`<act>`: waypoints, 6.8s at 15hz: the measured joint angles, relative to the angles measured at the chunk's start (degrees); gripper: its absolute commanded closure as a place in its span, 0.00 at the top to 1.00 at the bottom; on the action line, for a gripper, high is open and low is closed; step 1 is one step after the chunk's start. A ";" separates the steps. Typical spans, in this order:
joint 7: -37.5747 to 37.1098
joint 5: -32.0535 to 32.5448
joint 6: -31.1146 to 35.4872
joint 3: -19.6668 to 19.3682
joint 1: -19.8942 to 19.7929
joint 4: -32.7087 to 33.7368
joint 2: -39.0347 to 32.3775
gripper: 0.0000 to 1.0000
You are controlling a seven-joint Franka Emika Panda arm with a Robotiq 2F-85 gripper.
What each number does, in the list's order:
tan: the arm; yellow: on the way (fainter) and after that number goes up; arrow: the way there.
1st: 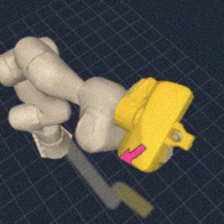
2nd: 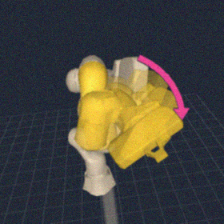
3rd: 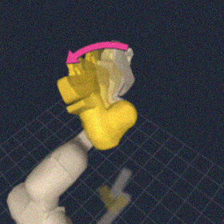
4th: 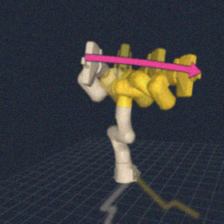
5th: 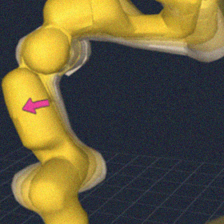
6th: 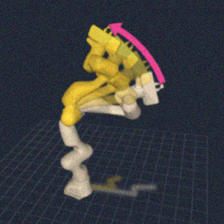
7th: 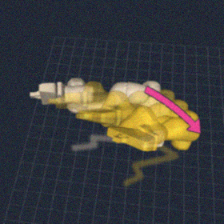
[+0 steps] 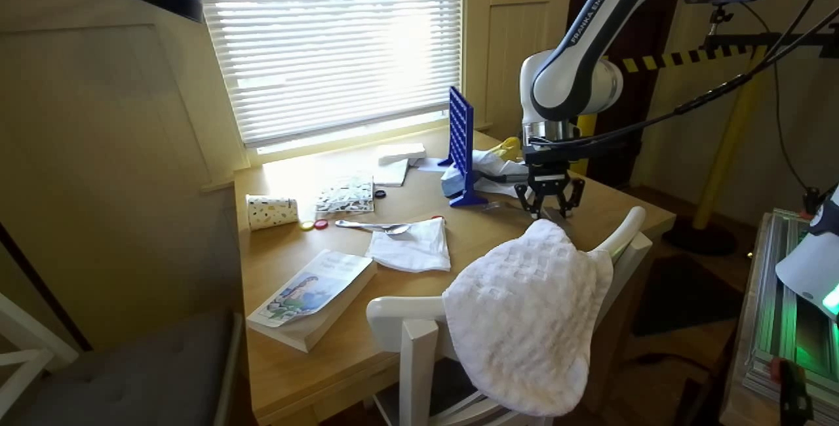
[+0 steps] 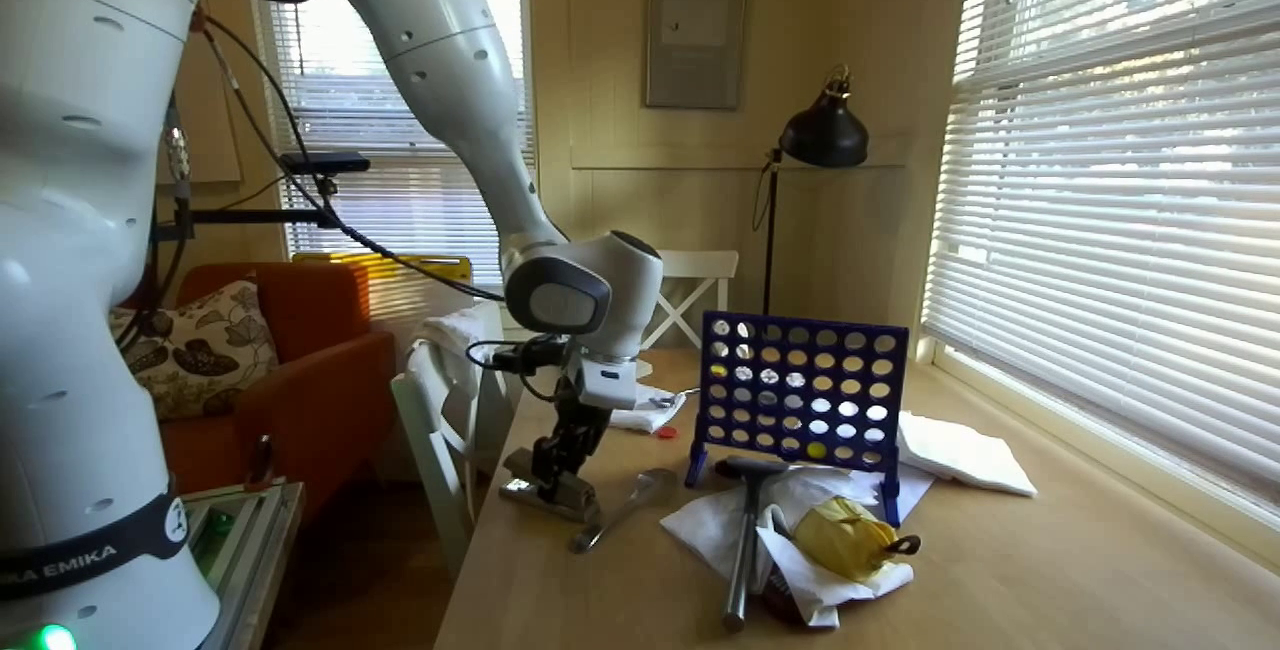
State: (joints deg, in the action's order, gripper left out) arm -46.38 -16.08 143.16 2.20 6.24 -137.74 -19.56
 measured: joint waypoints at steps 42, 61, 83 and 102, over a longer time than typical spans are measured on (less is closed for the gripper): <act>36.21 40.46 -26.35 -1.92 8.84 47.38 -9.82 0.11; 68.51 39.66 -19.58 6.07 10.36 65.18 -28.47 0.11; 81.24 36.82 -46.38 6.15 11.77 88.19 -43.17 1.00; 49.97 35.79 -47.59 4.95 14.40 95.00 -43.17 1.00</act>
State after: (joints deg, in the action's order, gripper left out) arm 3.59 19.71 95.57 7.15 20.64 -42.75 -62.73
